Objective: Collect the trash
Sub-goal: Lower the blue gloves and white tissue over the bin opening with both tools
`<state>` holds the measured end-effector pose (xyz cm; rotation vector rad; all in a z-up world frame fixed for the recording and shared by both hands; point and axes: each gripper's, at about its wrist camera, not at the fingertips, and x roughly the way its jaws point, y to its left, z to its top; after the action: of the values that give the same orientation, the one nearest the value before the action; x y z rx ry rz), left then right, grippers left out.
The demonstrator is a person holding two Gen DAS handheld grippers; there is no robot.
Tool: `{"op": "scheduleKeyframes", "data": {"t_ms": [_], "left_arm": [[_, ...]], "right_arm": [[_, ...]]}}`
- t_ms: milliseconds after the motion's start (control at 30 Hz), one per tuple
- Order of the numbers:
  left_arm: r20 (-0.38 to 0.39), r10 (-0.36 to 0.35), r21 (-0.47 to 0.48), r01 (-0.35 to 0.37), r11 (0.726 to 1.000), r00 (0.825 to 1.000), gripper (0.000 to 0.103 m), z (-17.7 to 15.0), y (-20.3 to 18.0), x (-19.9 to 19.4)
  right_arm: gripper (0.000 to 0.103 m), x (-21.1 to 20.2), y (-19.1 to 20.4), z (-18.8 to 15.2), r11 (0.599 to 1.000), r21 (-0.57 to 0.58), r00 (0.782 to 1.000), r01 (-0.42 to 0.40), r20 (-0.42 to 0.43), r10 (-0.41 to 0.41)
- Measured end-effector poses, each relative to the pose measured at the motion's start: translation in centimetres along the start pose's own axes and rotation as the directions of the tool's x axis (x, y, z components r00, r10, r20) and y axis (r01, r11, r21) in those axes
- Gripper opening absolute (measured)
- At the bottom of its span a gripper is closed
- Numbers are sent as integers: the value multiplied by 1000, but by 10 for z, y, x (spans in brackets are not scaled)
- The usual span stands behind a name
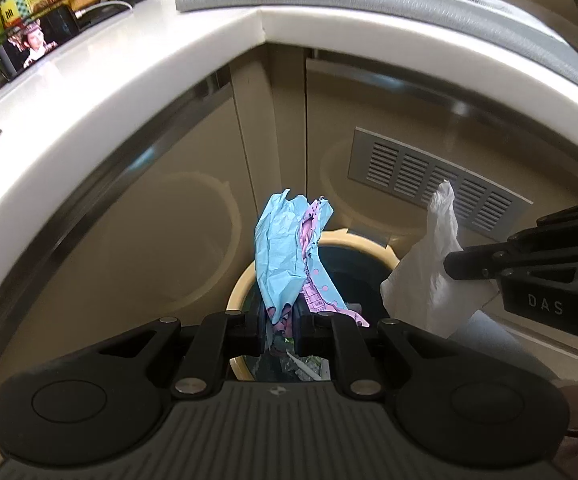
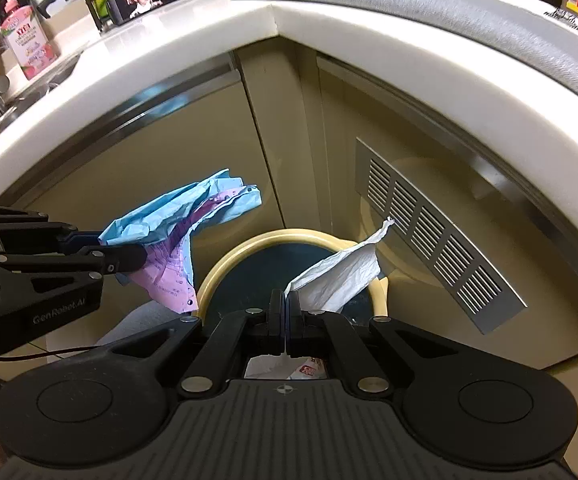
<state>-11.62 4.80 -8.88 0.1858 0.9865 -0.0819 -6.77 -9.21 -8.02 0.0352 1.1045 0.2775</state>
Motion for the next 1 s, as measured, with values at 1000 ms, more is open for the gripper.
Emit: {"op": "scheduleKeyframes", "data": {"t_ms": [1000], "left_arm": [[-214, 3, -12, -5, 1000, 977, 14, -3, 2, 116]], "right_arm": [[1, 109, -6, 7, 999, -21, 981, 30, -190, -34]]}}
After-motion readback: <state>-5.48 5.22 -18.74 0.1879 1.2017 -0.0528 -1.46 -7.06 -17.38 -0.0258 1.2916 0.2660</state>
